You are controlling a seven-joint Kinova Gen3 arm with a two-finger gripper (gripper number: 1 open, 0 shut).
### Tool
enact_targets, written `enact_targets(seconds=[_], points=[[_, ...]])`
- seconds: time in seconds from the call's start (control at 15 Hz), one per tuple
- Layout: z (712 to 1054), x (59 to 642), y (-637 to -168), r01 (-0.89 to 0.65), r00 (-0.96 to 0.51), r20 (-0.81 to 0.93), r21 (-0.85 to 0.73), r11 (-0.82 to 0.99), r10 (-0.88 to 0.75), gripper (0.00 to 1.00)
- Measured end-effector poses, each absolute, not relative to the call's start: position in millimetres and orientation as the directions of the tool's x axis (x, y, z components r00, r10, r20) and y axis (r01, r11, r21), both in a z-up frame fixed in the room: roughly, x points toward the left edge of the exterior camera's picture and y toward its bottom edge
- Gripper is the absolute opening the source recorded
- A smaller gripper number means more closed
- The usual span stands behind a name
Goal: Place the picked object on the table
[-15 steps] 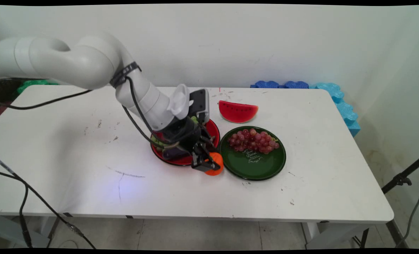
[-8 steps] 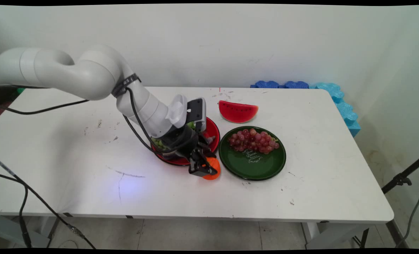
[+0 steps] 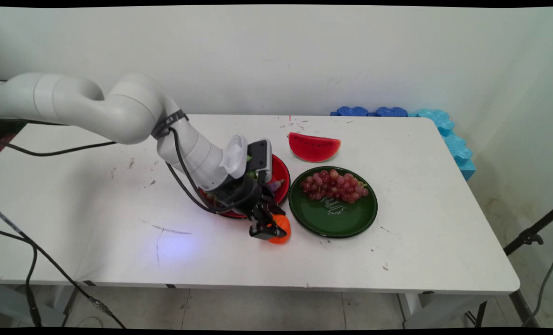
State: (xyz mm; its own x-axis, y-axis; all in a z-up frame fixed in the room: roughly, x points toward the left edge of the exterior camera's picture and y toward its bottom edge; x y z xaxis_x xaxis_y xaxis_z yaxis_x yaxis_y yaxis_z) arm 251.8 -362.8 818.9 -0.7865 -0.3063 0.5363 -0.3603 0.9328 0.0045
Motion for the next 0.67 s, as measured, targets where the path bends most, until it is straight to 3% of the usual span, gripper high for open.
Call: enact_targets(seconds=[0.4, 0.47, 0.67], points=[[807, 251, -364, -0.370, -0.782, 0.536, 0.012, 0.929, -0.318, 0.00], [805, 250, -365, -0.372, -0.781, 0.536, 0.012, 0.928, -0.320, 1.00], [802, 249, -367, -0.377, -0.778, 0.538, 0.013, 0.926, -0.325, 1.00]])
